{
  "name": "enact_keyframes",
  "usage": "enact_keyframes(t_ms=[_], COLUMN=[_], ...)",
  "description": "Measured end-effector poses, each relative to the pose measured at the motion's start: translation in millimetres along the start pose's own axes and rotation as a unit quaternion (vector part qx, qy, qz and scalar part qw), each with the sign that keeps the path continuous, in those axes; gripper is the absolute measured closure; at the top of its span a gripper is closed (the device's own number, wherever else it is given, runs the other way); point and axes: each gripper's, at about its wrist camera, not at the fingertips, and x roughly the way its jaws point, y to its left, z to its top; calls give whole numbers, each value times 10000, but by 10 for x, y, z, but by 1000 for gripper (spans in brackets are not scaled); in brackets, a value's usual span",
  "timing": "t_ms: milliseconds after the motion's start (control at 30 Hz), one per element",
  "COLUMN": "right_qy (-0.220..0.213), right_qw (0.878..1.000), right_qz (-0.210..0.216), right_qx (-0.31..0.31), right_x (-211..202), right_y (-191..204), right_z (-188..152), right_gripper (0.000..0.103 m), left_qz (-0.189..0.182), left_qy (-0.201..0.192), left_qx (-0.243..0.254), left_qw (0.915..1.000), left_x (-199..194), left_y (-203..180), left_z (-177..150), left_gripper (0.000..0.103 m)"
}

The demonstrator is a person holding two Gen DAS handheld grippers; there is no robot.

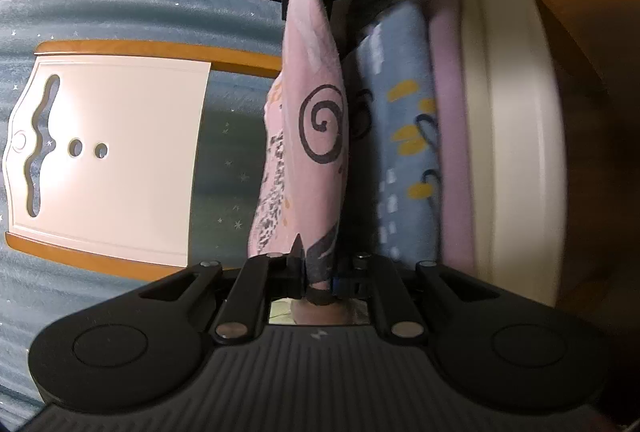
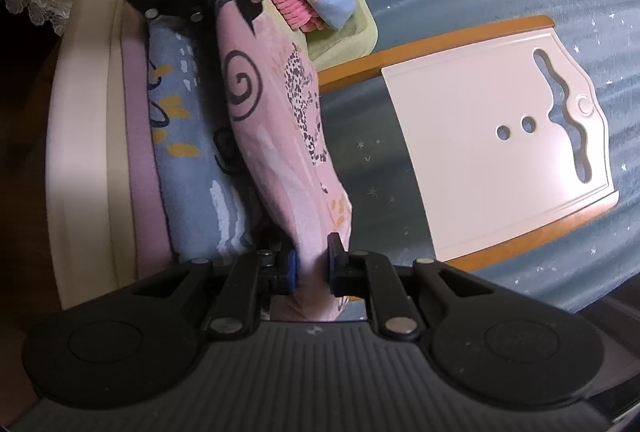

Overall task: Fold clothes
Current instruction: 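Lower the pink bundle onto the folded clothes stack and open both grippers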

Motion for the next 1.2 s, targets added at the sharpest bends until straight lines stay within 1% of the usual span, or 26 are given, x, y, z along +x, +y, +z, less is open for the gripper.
enact_keyframes(t_ms=[67,133,267,367,400,433,500,533,567,633,733,767,867,933,1000,1067,1100,1200], right_qy=[22,101,204,282,314,358,418,416,400,406,461,476,534,617,712,801,839,767], right_qw=[9999,9995,9992,9989,9990,9991,9990,9990,9991,9990,9984,9981,9978,9975,9970,9966,9964,9964], right_qz=[-29,-12,-74,-97,-73,19,175,148,113,190,312,334,167,121,98,104,100,42], right_qx=[-133,-289,-345,-360,-316,-217,-26,-17,-29,80,-109,-192,-343,-330,-276,-132,-48,364], right_x=[39,34,-80,-143,-141,-137,-134,-114,-107,-119,-78,-69,-70,-93,-142,-199,-234,-347], right_y=[46,92,182,215,209,185,124,85,57,47,167,220,286,291,291,266,248,137], right_z=[13,-9,-40,-84,-109,-133,-172,-162,-144,-124,-136,-144,-159,-187,-244,-303,-329,-320], right_gripper=[90,88,85,84,85,94,96,97,98,98,98,97,96,95,95,95,95,95], left_qz=[58,95,198,180,127,39,-26,-15,-12,-25,42,63,116,151,164,177,176,129], left_qy=[-3,5,2,20,23,31,26,20,25,53,39,34,20,11,26,59,81,203], left_qx=[27,87,140,77,52,0,-29,21,37,58,281,286,188,123,82,71,28,-183], left_qw=[10000,9999,9997,9998,9999,10000,10000,10000,10000,10000,9996,9996,9998,9998,9998,9998,9998,9995], left_x=[-29,-57,-123,-167,-169,-169,-176,-183,-185,-186,-182,-196,-261,-305,-371,-357,-373,-469], left_y=[-33,-64,-75,-56,-46,-30,-16,-22,-24,-37,-125,-153,-232,-284,-311,-340,-349,-360], left_z=[-21,-49,-128,-194,-214,-228,-237,-238,-240,-248,-280,-299,-373,-421,-466,-354,-347,-437], left_gripper=[82,79,78,78,82,86,86,86,86,86,85,84,82,81,80,78,78,76])
